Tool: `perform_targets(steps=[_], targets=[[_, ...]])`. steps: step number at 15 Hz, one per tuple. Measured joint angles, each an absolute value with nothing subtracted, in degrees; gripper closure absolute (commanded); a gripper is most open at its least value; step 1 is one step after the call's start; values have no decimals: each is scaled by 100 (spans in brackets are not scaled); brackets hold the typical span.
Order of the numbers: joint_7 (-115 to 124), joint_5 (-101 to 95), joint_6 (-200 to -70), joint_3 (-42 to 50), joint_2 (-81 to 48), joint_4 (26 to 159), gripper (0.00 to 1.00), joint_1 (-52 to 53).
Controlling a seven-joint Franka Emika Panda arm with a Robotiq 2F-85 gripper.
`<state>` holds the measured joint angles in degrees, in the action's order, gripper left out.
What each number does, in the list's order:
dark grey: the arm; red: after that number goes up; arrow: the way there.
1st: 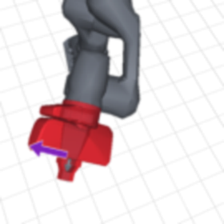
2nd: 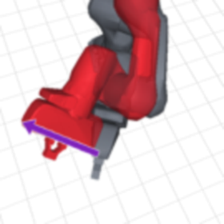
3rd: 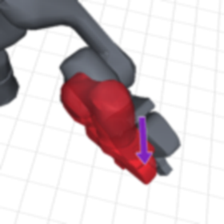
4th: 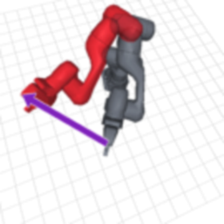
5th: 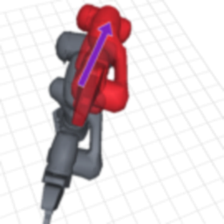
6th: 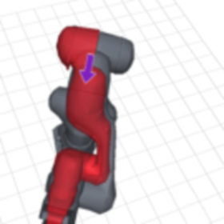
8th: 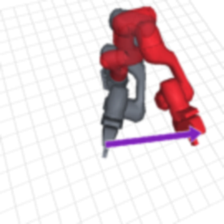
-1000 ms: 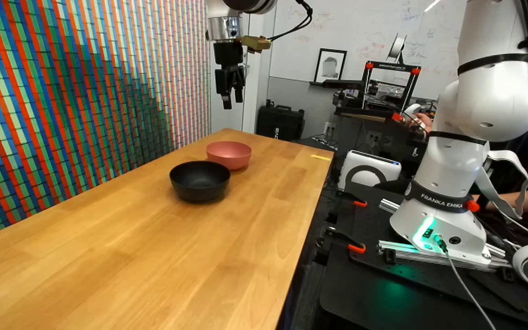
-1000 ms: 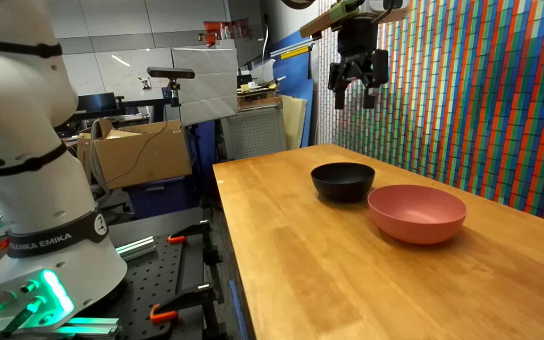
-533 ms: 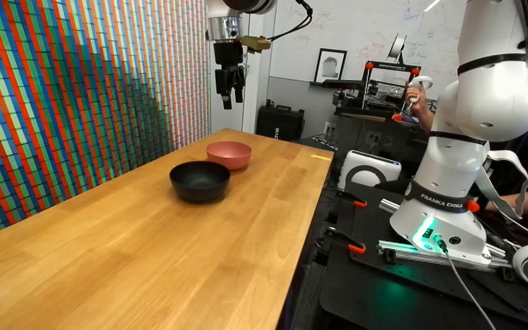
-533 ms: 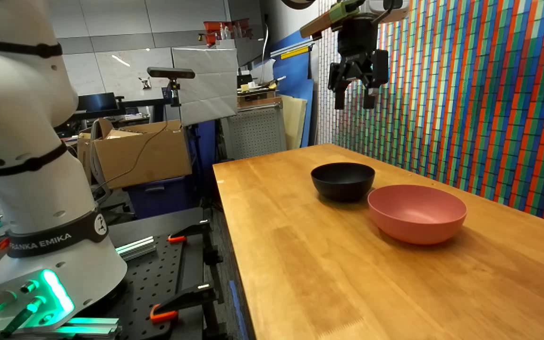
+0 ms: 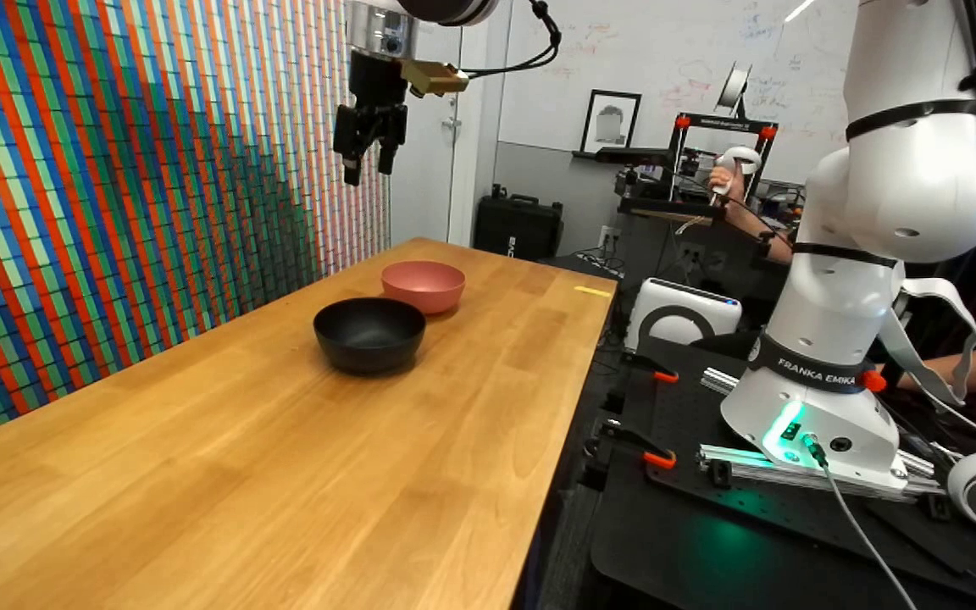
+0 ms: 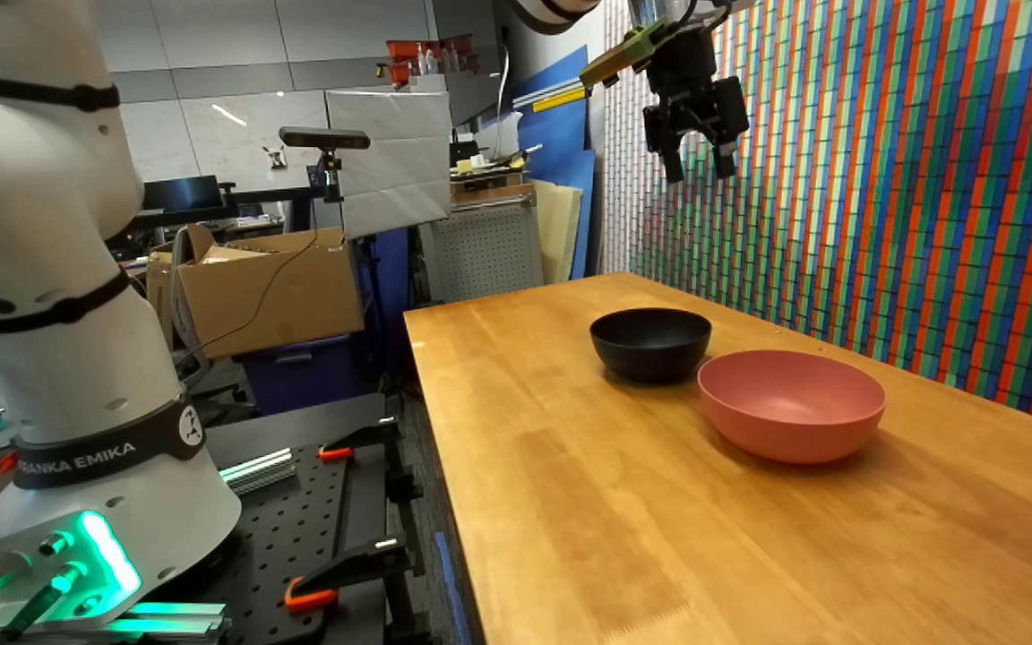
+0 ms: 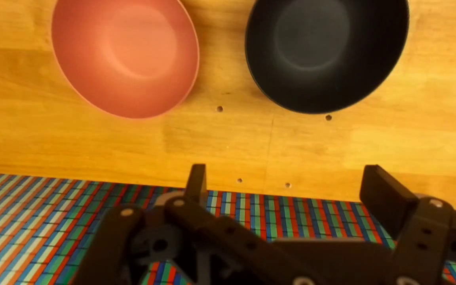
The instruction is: Put the left bowl in the right bowl
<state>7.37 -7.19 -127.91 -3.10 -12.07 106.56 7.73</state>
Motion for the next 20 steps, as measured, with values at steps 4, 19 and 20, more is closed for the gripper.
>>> perform_targets(steps=[4, 19, 20], targets=[[1413, -1167, -13055, -328, -1671, 10527, 0, 1011], [2082, -1738, -13054, 28, -3334, 10147, 26, 1188], [2082, -1738, -13054, 49, -3380, 10142, 32, 1188]])
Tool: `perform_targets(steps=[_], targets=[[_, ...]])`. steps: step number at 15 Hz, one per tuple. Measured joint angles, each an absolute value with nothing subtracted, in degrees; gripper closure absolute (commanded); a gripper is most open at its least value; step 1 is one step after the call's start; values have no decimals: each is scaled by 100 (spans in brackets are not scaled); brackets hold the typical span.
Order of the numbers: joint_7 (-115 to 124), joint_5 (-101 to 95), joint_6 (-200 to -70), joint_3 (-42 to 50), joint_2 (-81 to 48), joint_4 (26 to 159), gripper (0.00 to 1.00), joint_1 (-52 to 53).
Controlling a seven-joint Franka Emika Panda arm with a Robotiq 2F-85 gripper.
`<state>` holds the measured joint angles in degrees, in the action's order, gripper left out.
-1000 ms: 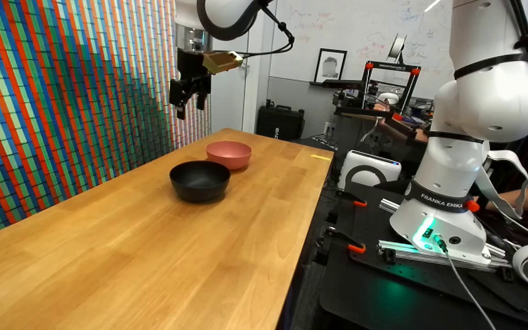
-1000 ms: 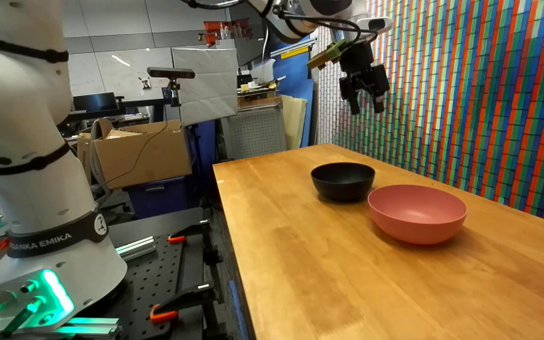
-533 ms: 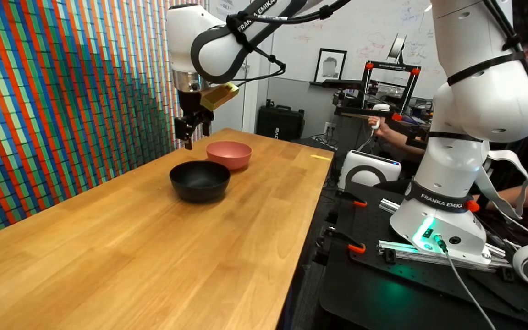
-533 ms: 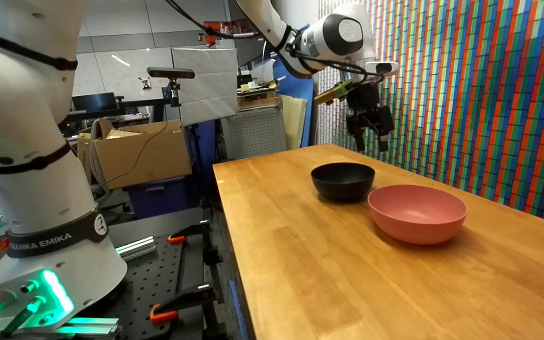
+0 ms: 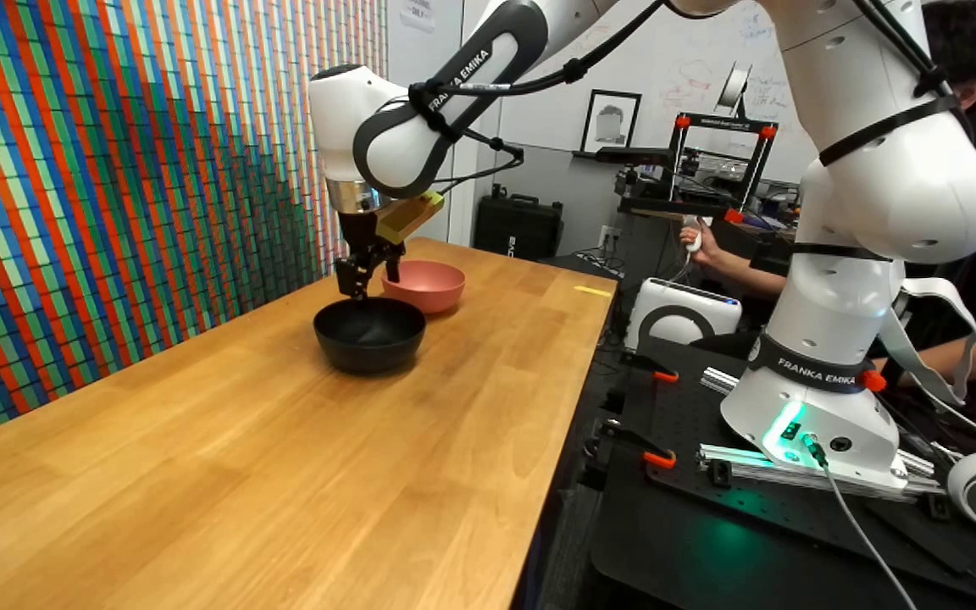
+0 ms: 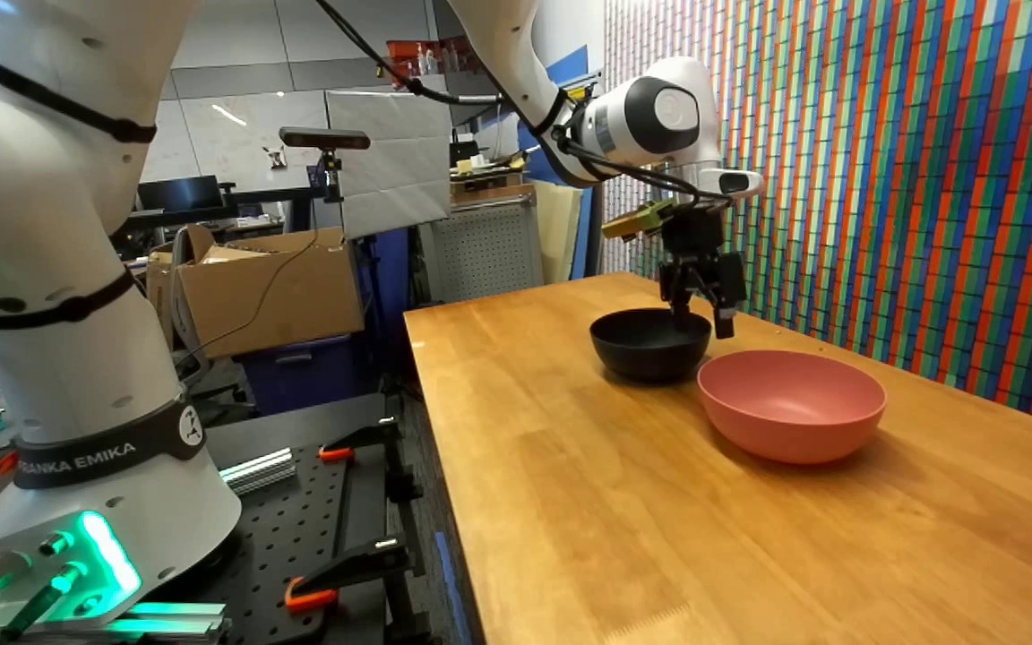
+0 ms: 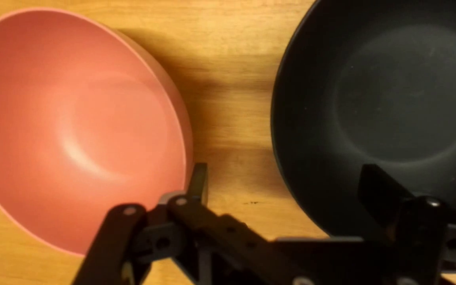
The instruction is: Put the left bowl in the right bowl
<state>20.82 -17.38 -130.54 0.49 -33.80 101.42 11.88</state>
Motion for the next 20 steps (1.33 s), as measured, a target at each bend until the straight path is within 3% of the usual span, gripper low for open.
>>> perform_targets(steps=[8, 10, 20], targets=[[2081, -1598, -13054, 105, -3613, 10087, 96, 1175], [2069, -1519, -13044, 105, -3623, 10078, 100, 1172], [1822, -1309, -12785, 193, -3591, 9480, 99, 1083]])
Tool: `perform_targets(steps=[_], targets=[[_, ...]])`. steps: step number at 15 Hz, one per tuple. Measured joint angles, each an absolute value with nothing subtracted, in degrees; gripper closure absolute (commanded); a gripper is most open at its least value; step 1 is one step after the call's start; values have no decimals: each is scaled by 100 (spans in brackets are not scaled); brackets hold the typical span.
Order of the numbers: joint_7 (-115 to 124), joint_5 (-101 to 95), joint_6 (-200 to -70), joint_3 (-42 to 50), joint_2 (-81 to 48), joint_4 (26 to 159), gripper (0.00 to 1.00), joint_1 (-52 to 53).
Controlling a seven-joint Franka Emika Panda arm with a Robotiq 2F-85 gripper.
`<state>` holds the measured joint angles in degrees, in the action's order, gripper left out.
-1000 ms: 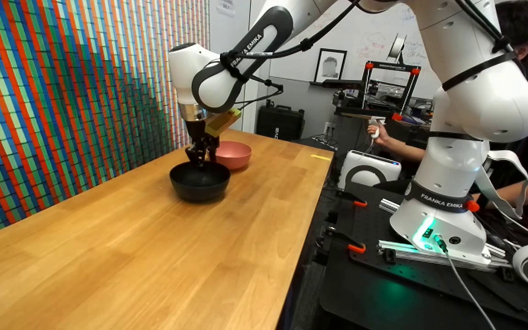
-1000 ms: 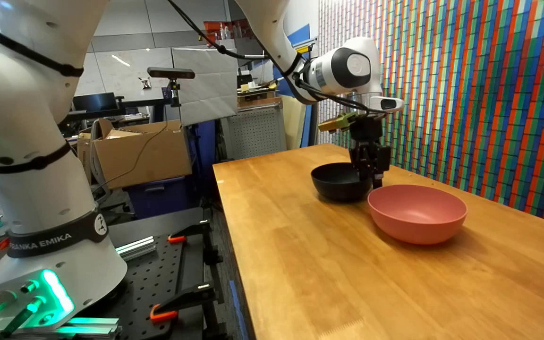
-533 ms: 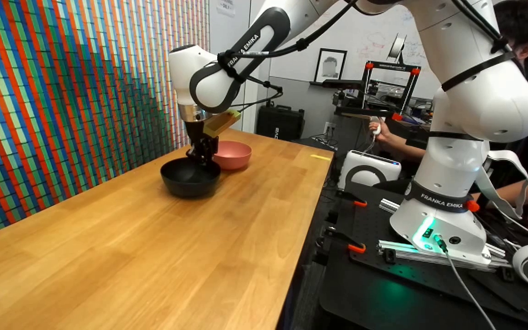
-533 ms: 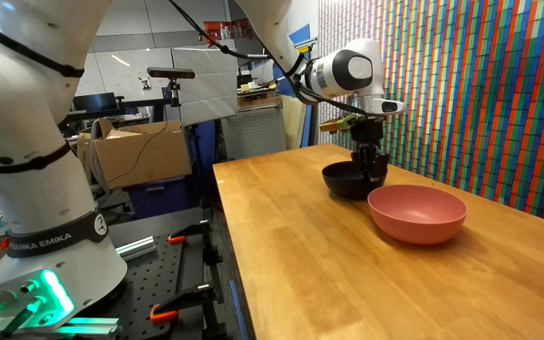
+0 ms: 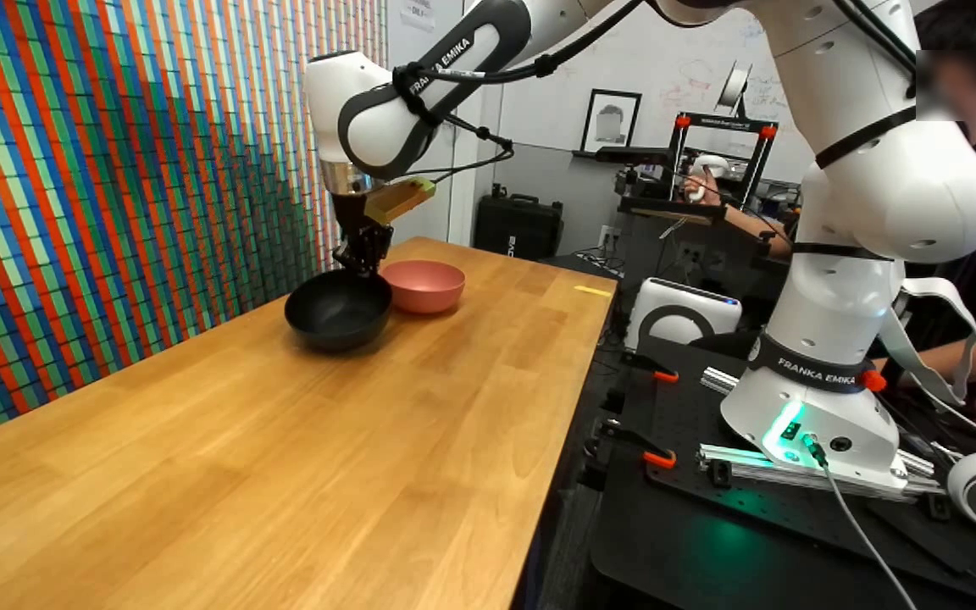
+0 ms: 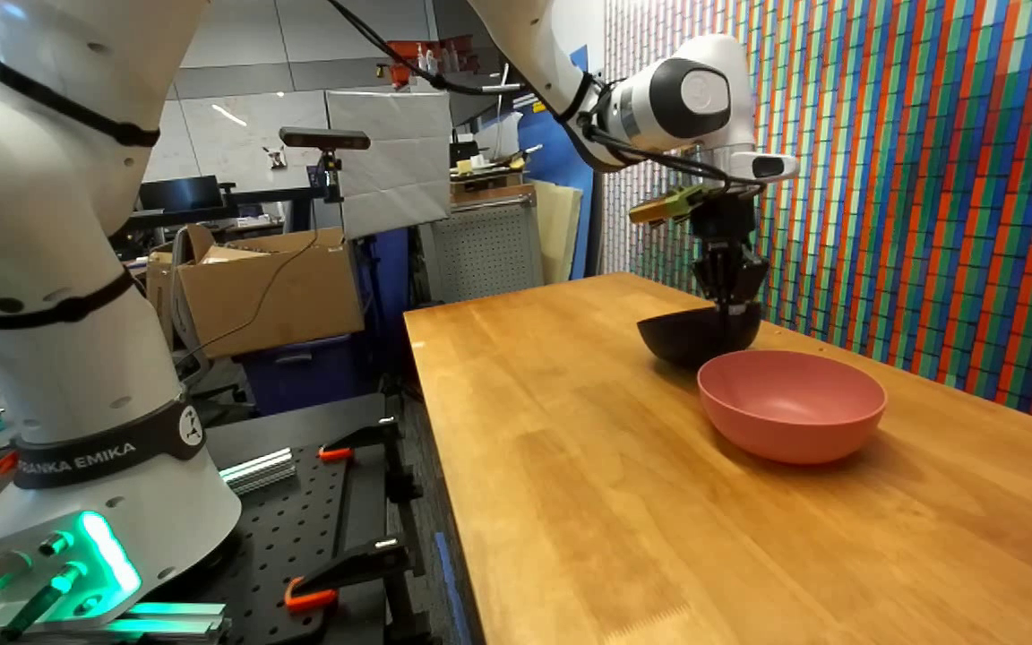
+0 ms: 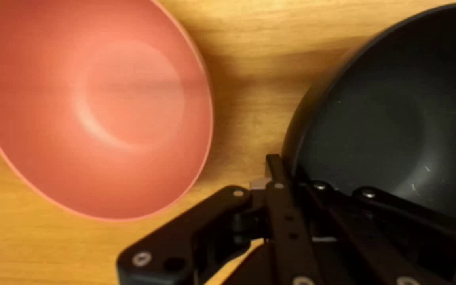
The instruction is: Put the left bowl in the right bowl
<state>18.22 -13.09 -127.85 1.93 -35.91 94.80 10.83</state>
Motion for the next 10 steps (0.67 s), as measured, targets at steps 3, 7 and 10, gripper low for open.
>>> perform_targets(steps=[3, 7, 10], targets=[[1741, -1310, -12605, 284, -3576, 9007, 99, 1023], [1676, -1309, -12320, 355, -3534, 8459, 99, 854], [1625, -1305, -11954, 408, -3405, 8372, 99, 650]])
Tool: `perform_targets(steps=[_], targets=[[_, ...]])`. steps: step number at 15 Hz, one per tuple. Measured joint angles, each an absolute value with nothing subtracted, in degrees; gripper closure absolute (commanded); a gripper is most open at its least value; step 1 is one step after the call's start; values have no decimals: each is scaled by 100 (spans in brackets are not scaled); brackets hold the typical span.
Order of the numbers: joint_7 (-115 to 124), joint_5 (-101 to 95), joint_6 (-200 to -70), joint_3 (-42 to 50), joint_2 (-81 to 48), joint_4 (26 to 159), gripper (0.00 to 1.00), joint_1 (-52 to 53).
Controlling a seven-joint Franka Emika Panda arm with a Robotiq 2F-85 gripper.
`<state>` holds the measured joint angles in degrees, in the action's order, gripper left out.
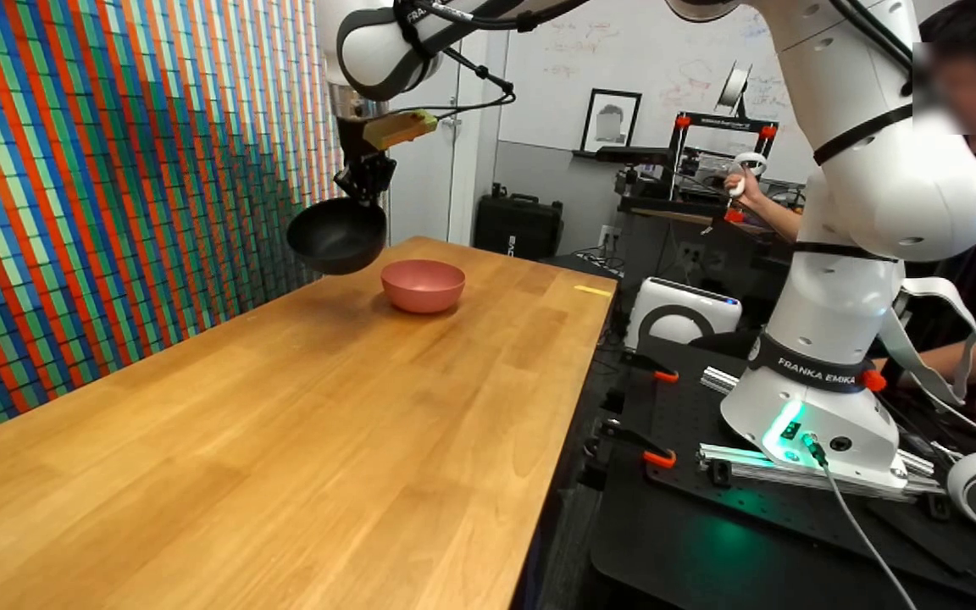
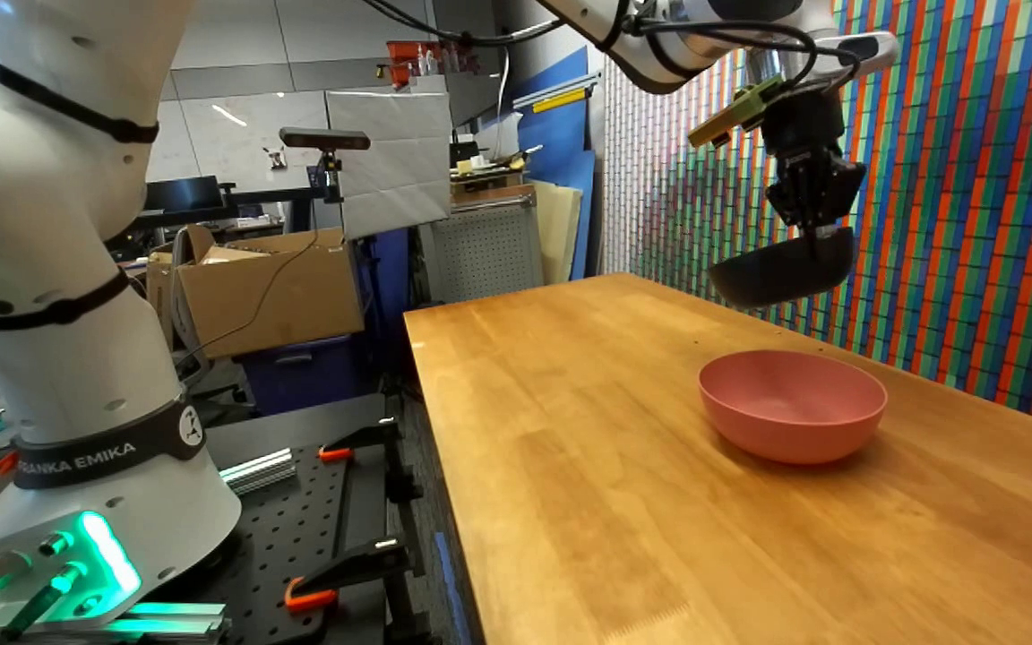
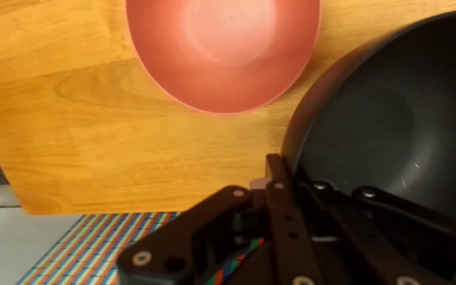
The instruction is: Put the left bowl in the right bowl
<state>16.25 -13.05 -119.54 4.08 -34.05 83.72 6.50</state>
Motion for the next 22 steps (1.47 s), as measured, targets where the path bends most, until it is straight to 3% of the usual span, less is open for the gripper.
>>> perform_targets(steps=[13, 14, 15, 17, 22], targets=[[1282, -499, -11649, 569, -3120, 9327, 99, -333], [1262, -419, -11683, 568, -3120, 9426, 93, -352], [1245, -351, -11731, 568, -3120, 9521, 68, -369], [1225, -265, -11808, 568, -3121, 9684, 65, -401], [1224, -226, -11969, 572, -3111, 9840, 27, -454]])
